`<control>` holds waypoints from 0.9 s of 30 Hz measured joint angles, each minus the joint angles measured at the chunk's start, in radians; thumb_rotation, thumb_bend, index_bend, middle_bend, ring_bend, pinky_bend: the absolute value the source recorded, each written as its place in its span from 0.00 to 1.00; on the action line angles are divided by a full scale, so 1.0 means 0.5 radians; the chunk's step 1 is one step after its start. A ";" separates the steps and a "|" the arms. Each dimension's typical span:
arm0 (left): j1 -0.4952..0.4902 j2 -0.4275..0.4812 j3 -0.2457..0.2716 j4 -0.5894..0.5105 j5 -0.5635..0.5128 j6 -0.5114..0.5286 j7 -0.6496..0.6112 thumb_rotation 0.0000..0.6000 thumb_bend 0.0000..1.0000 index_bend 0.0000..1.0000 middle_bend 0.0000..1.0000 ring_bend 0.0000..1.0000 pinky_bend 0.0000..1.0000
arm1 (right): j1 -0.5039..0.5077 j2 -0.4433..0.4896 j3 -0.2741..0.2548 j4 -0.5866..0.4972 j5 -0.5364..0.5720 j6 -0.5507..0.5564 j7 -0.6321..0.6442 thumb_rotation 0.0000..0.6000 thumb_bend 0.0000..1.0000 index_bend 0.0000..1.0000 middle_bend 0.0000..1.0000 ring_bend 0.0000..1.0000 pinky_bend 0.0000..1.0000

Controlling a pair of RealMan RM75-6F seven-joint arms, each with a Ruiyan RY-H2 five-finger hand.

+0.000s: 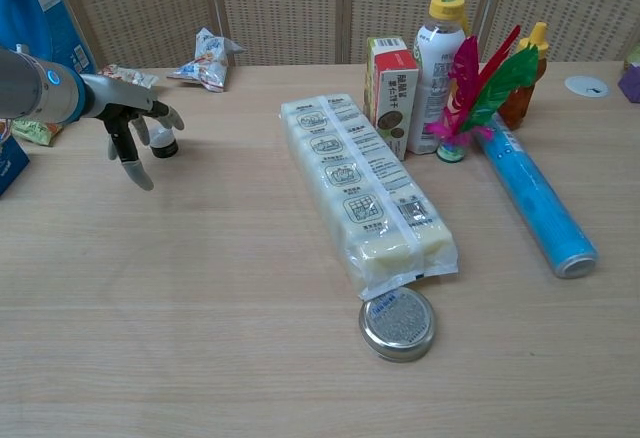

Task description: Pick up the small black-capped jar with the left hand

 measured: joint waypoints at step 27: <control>-0.052 -0.279 0.075 0.405 -0.047 0.028 0.086 1.00 0.00 0.10 0.00 0.00 0.23 | -0.001 0.002 0.006 0.010 0.024 -0.006 0.010 1.00 0.00 0.00 0.00 0.00 0.00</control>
